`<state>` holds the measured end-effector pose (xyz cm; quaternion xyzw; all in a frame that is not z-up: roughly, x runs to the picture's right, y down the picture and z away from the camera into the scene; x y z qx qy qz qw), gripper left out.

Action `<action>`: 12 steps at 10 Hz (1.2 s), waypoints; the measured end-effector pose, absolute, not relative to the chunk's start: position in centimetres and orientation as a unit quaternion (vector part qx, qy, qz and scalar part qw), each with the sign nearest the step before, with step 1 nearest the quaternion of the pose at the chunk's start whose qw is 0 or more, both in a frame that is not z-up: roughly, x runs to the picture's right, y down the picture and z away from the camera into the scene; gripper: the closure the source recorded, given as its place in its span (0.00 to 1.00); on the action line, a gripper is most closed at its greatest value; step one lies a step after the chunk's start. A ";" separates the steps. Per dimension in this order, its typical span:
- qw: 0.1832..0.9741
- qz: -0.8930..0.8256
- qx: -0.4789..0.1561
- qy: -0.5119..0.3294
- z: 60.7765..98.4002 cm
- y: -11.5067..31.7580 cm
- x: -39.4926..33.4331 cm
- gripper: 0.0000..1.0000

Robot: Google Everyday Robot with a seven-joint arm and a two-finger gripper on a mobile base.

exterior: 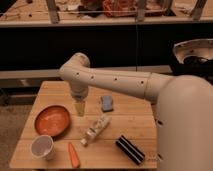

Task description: Move the arm in a circular motion

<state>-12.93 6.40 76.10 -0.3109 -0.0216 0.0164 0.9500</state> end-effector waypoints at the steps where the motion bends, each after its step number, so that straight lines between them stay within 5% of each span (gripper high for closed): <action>1: 0.953 0.008 -0.302 -0.022 77.0 4.8 -13.2 0.20; 6: 0.961 -0.013 -0.276 -0.024 80.8 -1.6 -12.5 0.20; 12: 0.962 0.030 -0.271 0.008 81.9 -5.0 -0.2 0.20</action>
